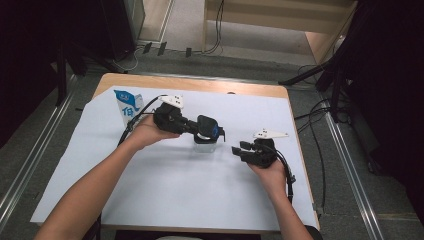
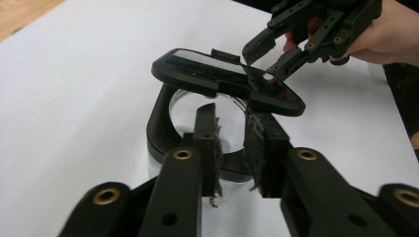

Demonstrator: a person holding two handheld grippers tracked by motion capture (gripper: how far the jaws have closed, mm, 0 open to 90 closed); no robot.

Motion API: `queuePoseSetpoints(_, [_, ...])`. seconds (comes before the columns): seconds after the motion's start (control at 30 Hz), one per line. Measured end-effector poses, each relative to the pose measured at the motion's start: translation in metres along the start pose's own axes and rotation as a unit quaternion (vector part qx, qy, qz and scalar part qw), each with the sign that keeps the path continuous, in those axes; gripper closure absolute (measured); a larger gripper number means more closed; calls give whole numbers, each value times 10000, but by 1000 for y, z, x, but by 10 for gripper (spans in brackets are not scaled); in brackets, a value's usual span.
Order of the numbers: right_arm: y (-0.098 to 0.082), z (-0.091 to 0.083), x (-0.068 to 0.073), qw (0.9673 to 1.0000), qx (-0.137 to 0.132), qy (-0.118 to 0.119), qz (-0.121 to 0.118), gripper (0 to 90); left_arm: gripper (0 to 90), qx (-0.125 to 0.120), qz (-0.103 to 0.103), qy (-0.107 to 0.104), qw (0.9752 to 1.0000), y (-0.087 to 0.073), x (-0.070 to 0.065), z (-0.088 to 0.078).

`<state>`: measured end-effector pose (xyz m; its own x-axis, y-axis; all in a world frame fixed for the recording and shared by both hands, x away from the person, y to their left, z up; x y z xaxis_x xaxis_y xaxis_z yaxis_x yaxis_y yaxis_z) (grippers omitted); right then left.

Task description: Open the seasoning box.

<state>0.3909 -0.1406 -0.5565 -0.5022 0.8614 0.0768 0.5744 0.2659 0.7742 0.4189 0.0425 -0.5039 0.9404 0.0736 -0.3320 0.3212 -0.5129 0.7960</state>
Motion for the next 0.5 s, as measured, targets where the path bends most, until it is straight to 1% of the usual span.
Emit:
queuePoseSetpoints(0.07, [0,1,0,10000,6,-2,-10,555,794,12,-1,29,10000,3,-1,1])
queuePoseSetpoints(0.1, [0,1,0,10000,7,3,-17,555,805,-23,-42,25,10000,5,-2,1])
queuePoseSetpoints(0.17, [1,1,1,10000,54,17,-2,557,818,-23,-22,6,10000,9,-4,2])
queuePoseSetpoints(0.2, [1,1,1,10000,30,19,6,561,827,-30,-43,-17,10000,10,-5,3])
queuePoseSetpoints(0.23, [2,2,1,10000,25,15,13,567,832,-13,-49,13,10000,11,-5,4])
queuePoseSetpoints(0.27, [3,2,0,10000,4,-2,3,584,842,-8,-83,27,10000,12,-5,4])
queuePoseSetpoints(0.3, [3,2,0,10000,-10,-17,10,604,847,-43,-90,-14,9999,14,-6,5])
queuePoseSetpoints(0.37, [6,3,0,10000,-40,-4,73,656,857,-72,-80,-25,9999,17,-7,5])
queuePoseSetpoints(0.43, [9,5,0,9999,-65,15,140,727,863,-69,-72,-6,10000,20,-8,6])
queuePoseSetpoints(0.5, [13,7,0,9998,-68,27,206,812,870,-60,-105,15,9999,22,-7,6])
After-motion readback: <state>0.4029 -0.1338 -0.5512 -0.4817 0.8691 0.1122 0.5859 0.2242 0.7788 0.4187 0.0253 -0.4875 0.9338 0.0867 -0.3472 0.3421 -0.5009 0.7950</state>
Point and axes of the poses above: each handheld gripper's, and its own axes: z roughly forward along the jaws, y roughly out of its top, x roughly to its left, the point moved 10 cm from there along z, roughly forward along the jaws, and after that the axes turned 14 degrees about -y, right-handed, at the moved point
